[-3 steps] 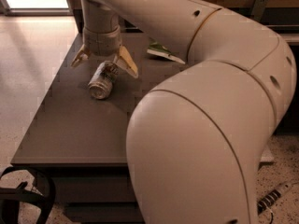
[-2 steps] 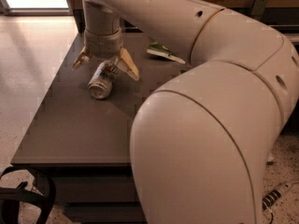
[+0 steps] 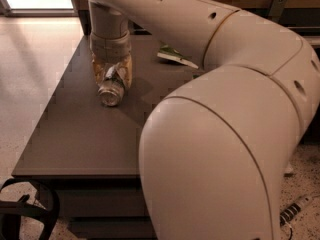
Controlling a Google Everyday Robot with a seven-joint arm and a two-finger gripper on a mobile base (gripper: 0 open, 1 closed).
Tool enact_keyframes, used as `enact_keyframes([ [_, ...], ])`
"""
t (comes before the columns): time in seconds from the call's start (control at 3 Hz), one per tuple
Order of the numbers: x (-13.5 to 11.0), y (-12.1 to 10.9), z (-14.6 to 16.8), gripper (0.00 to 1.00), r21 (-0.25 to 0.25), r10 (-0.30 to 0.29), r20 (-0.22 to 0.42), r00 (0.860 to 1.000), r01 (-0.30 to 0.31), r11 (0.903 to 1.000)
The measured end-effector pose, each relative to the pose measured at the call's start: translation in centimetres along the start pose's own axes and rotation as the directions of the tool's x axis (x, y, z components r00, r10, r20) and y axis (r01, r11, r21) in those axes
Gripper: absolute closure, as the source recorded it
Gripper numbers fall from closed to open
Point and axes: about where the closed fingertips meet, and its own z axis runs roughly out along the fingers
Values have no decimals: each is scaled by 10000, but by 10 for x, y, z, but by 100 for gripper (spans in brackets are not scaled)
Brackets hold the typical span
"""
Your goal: Place 7up can upright
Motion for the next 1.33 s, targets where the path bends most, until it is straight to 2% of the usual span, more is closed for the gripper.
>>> enact_keyframes([
  [0.33,-1,1,2,87,-26,-26,18,10000,26,10000],
  [0.67,-2,2,4,100,-41,-43,28,10000,43,10000],
  [1.0,-2,2,3,100,-28,-49,44,10000,49,10000],
  [1.33,-3,-5,-13,100,-62,-96,560,9984,100,9999],
])
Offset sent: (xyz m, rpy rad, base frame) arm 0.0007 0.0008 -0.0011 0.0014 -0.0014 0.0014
